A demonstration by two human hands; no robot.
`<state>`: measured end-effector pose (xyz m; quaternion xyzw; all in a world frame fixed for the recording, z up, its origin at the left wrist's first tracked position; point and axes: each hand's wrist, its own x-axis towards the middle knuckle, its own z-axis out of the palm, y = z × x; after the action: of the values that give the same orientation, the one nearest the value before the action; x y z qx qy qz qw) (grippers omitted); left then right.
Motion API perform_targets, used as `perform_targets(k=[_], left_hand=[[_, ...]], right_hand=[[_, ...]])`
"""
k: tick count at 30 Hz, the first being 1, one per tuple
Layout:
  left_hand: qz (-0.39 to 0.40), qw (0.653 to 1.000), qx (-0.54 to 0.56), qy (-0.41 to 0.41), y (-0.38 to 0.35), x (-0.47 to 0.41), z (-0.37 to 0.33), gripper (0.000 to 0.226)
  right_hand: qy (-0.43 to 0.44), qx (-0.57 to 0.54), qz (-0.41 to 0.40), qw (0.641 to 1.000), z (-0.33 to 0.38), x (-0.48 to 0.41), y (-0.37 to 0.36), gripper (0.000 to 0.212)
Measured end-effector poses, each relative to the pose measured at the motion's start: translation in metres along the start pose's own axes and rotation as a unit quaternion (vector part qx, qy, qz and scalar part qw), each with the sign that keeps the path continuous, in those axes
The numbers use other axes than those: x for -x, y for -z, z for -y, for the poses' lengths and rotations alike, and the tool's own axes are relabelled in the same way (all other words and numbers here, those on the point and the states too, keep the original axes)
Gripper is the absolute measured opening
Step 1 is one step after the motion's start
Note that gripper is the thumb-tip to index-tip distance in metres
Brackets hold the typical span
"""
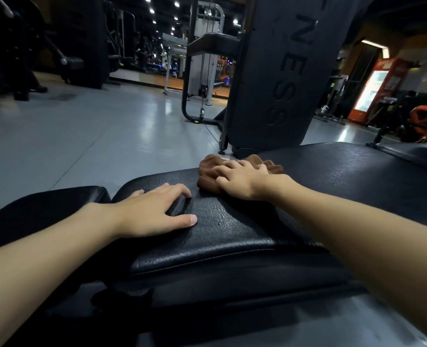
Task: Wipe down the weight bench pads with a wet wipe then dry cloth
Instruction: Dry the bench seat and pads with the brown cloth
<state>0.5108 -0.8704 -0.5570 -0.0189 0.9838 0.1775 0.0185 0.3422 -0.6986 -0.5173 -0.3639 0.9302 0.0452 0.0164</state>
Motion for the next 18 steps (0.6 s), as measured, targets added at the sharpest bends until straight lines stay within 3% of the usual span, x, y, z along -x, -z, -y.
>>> perform_targets(k=[3, 10, 13, 18], left_hand=[[0.005, 1.000, 0.008, -0.002, 0.002, 0.003, -0.001, 0.075], [-0.027, 0.999, -0.034, -0.013, 0.002, 0.023, 0.003, 0.057], [-0.023, 0.998, -0.058, -0.002, 0.004, 0.034, 0.016, 0.056], [-0.007, 0.998, -0.064, 0.015, 0.002, 0.041, 0.034, 0.066]], right_hand=[[0.035, 0.006, -0.018, 0.999, 0.007, 0.052, -0.004, 0.046], [0.105, 0.052, -0.015, 0.993, 0.016, 0.153, -0.007, 0.059], [0.108, 0.054, -0.015, 0.993, 0.017, 0.155, -0.007, 0.069], [0.094, 0.043, -0.009, 0.995, 0.022, 0.121, -0.013, 0.068]])
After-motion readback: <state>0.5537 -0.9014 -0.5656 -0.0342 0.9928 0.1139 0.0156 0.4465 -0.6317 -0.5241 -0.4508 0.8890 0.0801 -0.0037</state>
